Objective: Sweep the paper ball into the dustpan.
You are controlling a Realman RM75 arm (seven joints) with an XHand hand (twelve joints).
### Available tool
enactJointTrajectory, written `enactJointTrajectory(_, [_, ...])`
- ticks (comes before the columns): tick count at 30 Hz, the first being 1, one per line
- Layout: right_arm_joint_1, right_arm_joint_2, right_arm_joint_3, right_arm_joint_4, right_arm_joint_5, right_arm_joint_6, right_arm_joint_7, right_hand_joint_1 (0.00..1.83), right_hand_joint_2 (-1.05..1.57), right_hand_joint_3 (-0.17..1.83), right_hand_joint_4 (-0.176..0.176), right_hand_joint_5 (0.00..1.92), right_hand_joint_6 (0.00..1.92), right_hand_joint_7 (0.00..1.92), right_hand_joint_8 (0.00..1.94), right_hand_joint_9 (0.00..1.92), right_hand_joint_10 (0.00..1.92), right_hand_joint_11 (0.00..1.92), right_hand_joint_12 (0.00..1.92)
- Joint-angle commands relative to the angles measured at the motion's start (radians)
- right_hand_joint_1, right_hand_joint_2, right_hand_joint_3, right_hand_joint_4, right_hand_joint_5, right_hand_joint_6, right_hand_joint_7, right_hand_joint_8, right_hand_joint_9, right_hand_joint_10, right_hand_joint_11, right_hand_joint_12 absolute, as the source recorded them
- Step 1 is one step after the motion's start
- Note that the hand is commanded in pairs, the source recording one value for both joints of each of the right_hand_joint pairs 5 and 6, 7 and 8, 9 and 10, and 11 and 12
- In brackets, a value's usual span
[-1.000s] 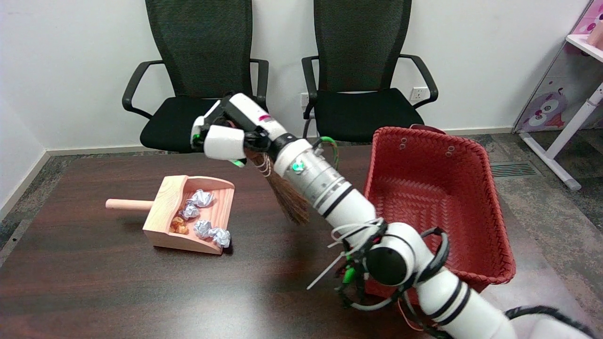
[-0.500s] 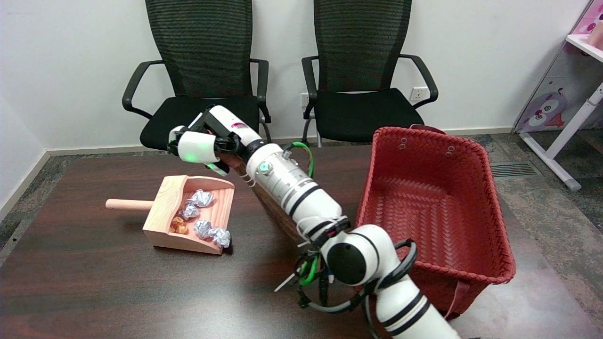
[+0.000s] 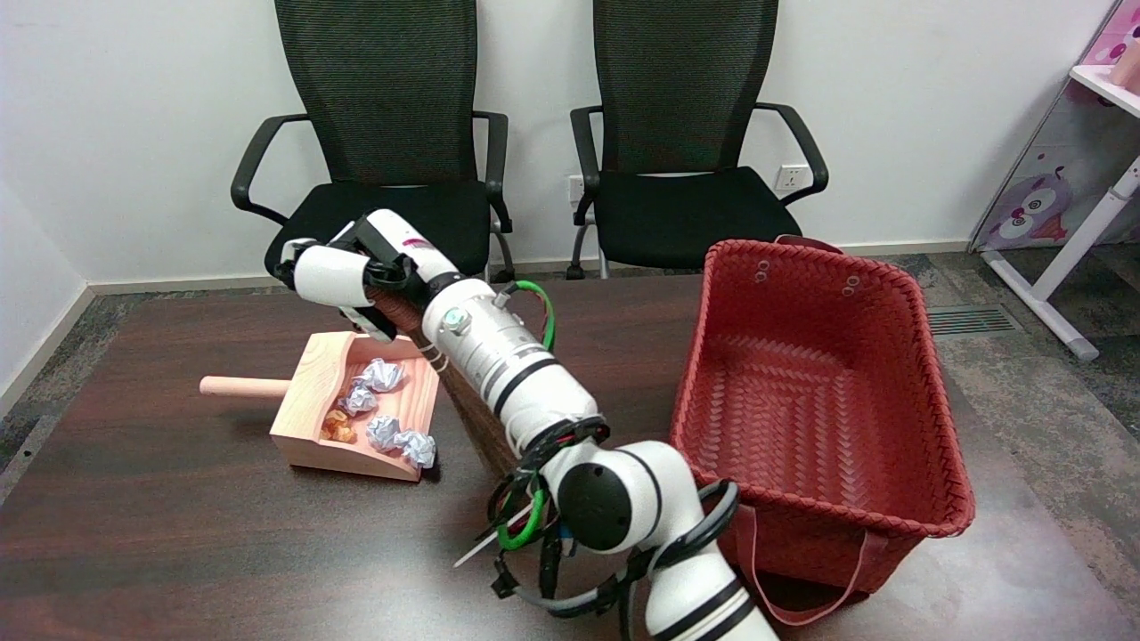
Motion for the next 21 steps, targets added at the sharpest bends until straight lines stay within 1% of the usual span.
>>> enactJointTrajectory(1, [-0.101, -0.132, 0.016, 0.087, -0.096, -0.26, -0.001, 0.83, 1.57, 1.83, 0.034, 1.92, 1.92, 1.92, 1.92, 1.92, 1.92, 1.92, 1.92])
enactJointTrajectory(7, [-0.113, -0.135, 0.048, 0.093, -0.095, -0.262, -0.001, 0.84, 1.57, 1.83, 0.03, 1.92, 1.92, 1.92, 1.92, 1.92, 1.92, 1.92, 1.92])
enactJointTrajectory(21, [-0.151, -0.144, 0.042, 0.092, -0.107, -0.264, -0.001, 0.85, 1.57, 1.83, 0.03, 1.92, 1.92, 1.92, 1.92, 1.92, 1.92, 1.92, 1.92])
